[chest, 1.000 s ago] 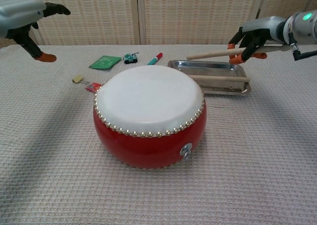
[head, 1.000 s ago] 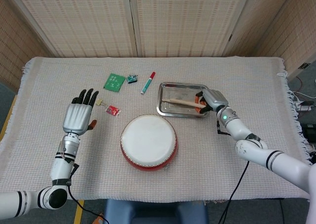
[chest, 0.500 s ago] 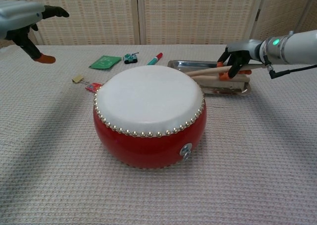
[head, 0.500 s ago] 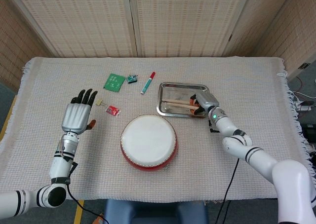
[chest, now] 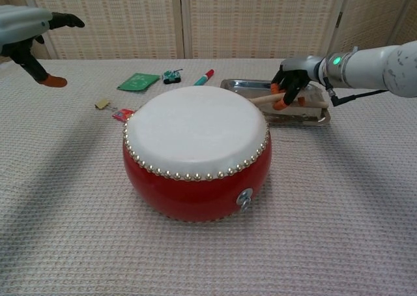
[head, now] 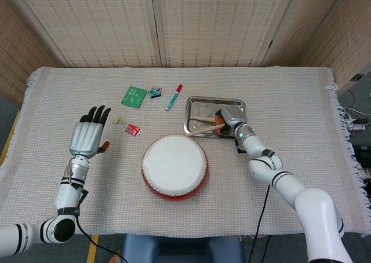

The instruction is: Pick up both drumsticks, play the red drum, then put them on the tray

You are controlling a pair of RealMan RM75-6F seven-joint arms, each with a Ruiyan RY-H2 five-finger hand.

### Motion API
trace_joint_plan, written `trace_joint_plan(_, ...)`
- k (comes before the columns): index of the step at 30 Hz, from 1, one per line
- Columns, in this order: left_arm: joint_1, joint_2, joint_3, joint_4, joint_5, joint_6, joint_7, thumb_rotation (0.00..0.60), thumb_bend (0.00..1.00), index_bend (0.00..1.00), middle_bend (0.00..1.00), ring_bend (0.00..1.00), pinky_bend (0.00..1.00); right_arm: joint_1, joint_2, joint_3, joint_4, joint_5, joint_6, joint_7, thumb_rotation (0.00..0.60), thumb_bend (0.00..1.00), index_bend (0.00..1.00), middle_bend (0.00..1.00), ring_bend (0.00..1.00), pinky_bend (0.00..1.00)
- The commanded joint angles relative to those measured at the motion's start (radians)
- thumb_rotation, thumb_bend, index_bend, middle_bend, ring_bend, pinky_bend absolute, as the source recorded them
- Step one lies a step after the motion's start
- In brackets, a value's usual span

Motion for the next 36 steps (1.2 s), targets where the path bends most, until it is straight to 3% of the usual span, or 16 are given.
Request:
trace_joint_plan(1,0.004,0.002,0.0,0.003,0.0,-0.004,-0.008,0.6,0.26,0.0,0.0,0.0,0.2,0.005,-0.01,0.0,0.014,-0.018,0.012,0.016,0.6,0.2,0.44,0.51,0.31,0.47)
trace_joint_plan(4,0.006,0.005,0.001,0.004,0.003,-0.009,-0.016,0.6,0.26,0.0,0.0,0.0,0.2,0.005,-0.016,0.001,0.023,-0.033,0.037,0.035,0.6,0.18,0.36,0.44,0.25,0.41)
trace_joint_plan(9,0.009,0.007,0.003,0.004,0.011,-0.012,-0.021,0.6,0.26,0.0,0.0,0.0,0.2,0.005,-0.011,-0.009,0.027,-0.055,0.064,0.044,0.6,0.16,0.3,0.38,0.19,0.34)
trace_joint_plan(16,0.01,0.007,0.001,0.002,0.019,-0.011,-0.026,0.6,0.26,0.0,0.0,0.0,0.2,-0.006,0.015,-0.005,-0.01,-0.057,0.097,0.054,0.6,0.16,0.29,0.37,0.18,0.33)
trace_joint_plan(23,0.02,0.031,-0.004,0.002,0.052,-0.009,-0.054,0.6,0.26,0.0,0.0,0.0,0.2,-0.115,0.225,-0.009,-0.326,-0.086,0.288,0.019,0.6,0.16,0.29,0.37,0.18,0.33)
trace_joint_plan(29,0.058,0.083,-0.017,-0.01,0.088,-0.05,-0.199,0.6,0.27,0.0,0.0,0.0,0.2,-0.272,0.439,-0.053,-0.658,-0.055,0.5,-0.229,0.6,0.16,0.27,0.33,0.18,0.33)
trace_joint_plan(32,0.083,0.113,-0.016,-0.015,0.117,-0.063,-0.271,0.6,0.27,0.0,0.0,0.0,0.2,-0.345,0.522,-0.073,-0.799,-0.009,0.587,-0.342,0.6,0.16,0.22,0.29,0.14,0.31)
trace_joint_plan(36,0.132,0.139,0.008,-0.001,0.183,-0.032,-0.333,0.6,0.27,0.0,0.0,0.0,0.2,-0.442,0.649,-0.119,-0.984,0.007,0.679,-0.43,0.6,0.16,0.03,0.13,0.01,0.14)
